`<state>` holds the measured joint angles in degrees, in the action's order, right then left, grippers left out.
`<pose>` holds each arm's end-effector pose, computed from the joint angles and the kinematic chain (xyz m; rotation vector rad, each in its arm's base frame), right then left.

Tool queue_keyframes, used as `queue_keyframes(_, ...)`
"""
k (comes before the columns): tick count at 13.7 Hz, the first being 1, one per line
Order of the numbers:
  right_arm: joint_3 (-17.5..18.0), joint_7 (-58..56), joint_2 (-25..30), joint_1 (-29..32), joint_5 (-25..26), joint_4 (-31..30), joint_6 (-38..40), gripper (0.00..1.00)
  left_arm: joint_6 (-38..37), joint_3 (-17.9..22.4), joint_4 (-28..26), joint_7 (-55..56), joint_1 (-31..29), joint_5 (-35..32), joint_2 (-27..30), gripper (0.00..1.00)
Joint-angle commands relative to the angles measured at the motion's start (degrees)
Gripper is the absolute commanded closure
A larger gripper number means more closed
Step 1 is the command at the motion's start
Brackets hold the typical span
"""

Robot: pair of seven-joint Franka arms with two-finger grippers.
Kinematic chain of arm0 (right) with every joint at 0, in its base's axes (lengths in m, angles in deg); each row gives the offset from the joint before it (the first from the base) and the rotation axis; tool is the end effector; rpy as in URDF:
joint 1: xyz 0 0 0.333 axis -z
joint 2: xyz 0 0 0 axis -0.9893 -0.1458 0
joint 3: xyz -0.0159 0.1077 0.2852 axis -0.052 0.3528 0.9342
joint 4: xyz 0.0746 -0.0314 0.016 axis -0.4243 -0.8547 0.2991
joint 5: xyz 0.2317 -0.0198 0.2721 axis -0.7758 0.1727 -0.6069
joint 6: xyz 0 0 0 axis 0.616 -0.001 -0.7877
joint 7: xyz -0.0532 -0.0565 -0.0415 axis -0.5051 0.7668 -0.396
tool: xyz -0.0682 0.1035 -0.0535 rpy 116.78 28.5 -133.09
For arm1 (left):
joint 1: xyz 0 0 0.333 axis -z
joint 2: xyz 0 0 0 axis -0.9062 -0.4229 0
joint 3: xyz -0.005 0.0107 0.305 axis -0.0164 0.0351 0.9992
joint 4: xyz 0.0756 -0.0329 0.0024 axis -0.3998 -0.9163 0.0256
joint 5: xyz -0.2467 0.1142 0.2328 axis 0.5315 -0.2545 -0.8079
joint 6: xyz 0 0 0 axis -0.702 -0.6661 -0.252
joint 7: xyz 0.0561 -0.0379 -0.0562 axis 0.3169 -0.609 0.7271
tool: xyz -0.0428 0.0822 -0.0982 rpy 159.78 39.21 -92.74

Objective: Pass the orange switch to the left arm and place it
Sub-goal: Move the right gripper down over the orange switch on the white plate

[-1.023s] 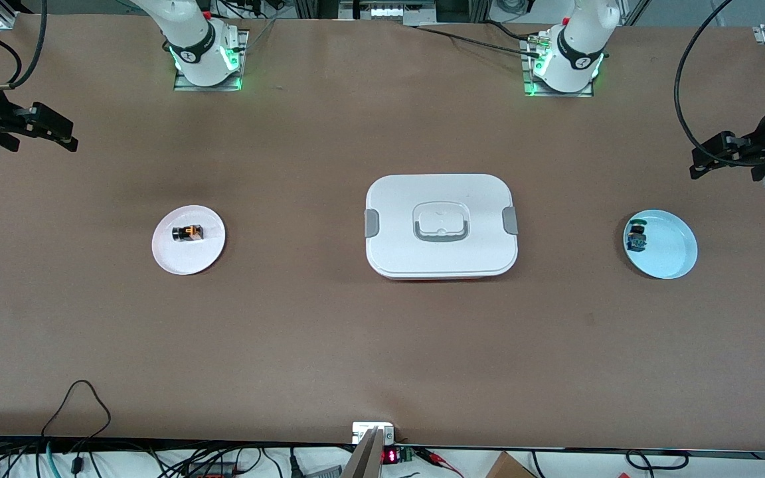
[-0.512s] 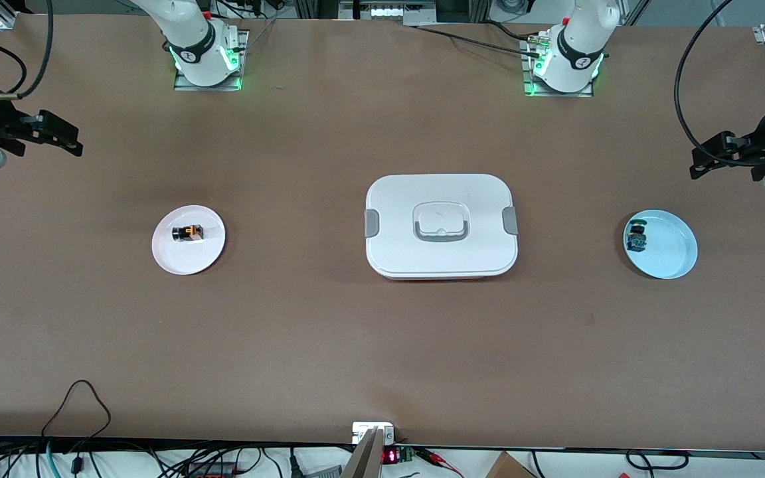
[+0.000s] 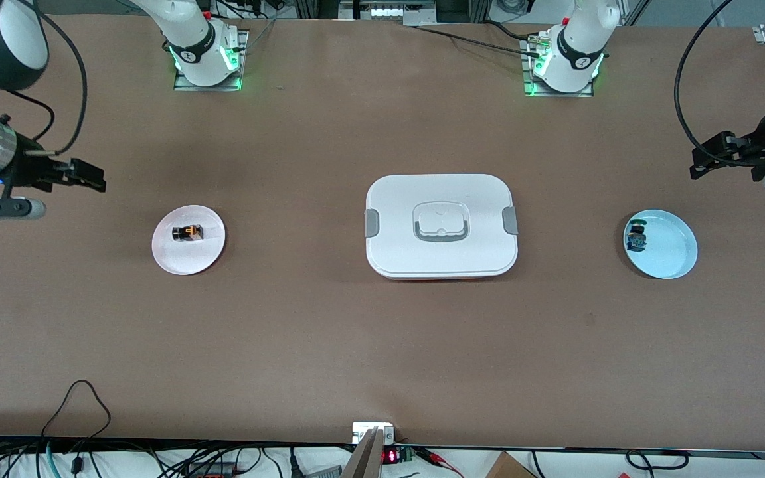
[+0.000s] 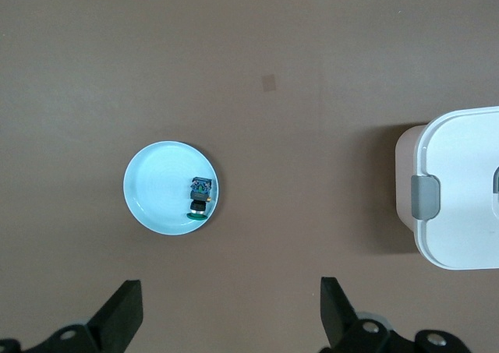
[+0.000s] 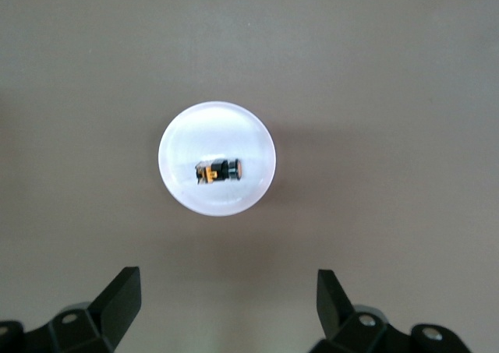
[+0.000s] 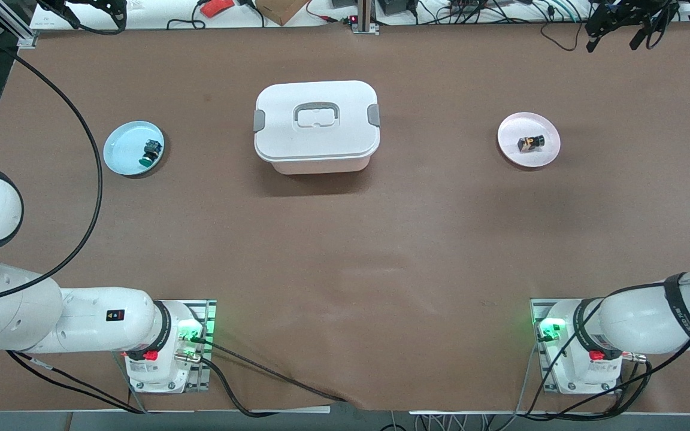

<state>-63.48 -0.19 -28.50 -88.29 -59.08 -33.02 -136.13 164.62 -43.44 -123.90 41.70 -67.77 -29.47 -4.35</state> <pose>0.5513 0.0023 0.4834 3.1012 0.0266 -0.1851 0.5281 0.0114 0.5701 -3.1139 0.0553 0.0472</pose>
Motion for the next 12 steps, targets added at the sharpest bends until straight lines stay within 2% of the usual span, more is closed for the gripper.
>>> queue_keyframes(1, 0.4, -0.5, -3.7, 0.3, 0.9, 1.0, -2.9, 0.00, -1.2, 0.0, 1.9, -0.4, -0.3, 0.6, -0.9, 0.00)
queue_keyframes(5, 0.4, -0.5, -8.5, 0.7, 1.1, 0.9, -6.8, 0.00, -1.2, 0.1, 1.9, -0.4, -0.4, 0.6, -0.9, 0.00)
queue_keyframes(7, 0.4, -0.3, -8.4, 0.5, 1.0, -1.3, -8.1, 0.00, -1.2, 0.1, 1.9, -0.4, -0.7, 0.6, -1.2, 0.00)
queue_keyframes(12, 0.4, -0.4, -7.8, 0.4, 1.1, -13.9, -26.0, 0.00, -1.2, 0.1, 1.9, -0.4, -2.2, 1.0, -1.8, 0.00)
